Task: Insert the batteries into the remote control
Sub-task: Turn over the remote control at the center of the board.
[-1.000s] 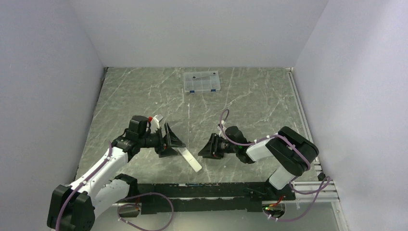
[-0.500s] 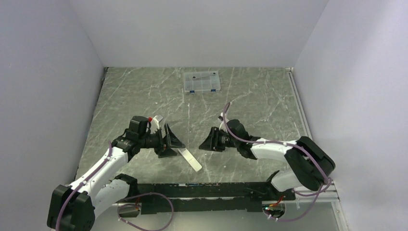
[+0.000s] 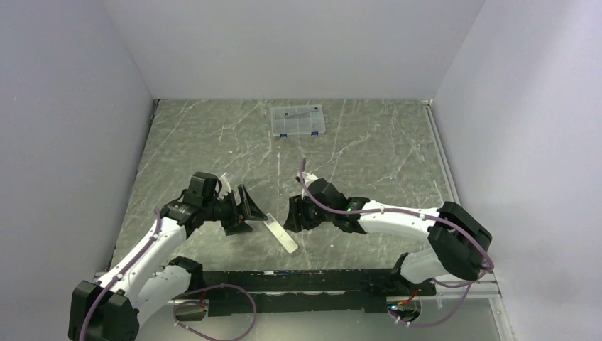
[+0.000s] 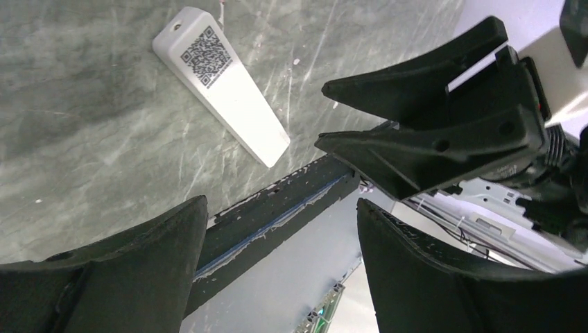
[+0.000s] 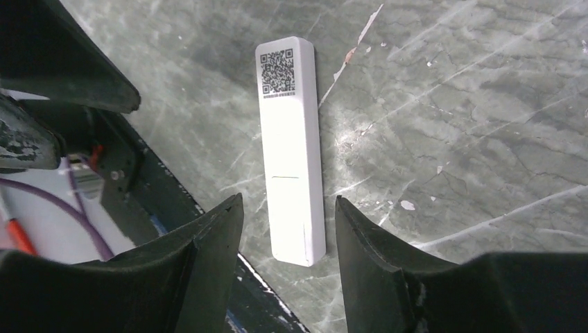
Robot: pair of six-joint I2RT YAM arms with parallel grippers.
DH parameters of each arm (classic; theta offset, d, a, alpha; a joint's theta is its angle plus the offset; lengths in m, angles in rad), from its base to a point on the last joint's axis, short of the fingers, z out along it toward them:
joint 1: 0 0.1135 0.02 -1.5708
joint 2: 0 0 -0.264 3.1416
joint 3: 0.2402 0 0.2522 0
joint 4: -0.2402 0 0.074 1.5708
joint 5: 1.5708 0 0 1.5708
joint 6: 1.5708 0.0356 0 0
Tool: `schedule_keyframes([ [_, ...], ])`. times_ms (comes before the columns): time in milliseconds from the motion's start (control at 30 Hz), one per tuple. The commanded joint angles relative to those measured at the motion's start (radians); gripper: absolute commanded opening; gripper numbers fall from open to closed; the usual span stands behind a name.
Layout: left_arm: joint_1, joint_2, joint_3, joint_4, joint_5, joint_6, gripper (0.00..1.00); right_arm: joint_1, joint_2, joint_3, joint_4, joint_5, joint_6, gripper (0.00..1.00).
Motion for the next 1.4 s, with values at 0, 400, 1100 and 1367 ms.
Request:
schedule_keyframes([
  [0, 0.004, -0.015, 0.046, -0.066, -0.067, 0.027, 0.84, 0.065, 0.028, 0.082, -0.112, 0.150, -0.092, 0.54],
  [400, 0.004, -0.047, 0.103, -0.268, -0.274, -0.034, 0.85, 0.302, 0.138, 0.221, -0.251, 0.459, -0.158, 0.55],
  [1100, 0.006, -0.111, 0.096, -0.302, -0.276, -0.028, 0.85, 0.367, 0.313, 0.342, -0.364, 0.582, -0.126, 0.50],
  [1367, 0.006, -0.101, 0.086, -0.288, -0.262, -0.026, 0.85, 0.364, 0.307, 0.318, -0.340, 0.563, -0.116, 0.38],
])
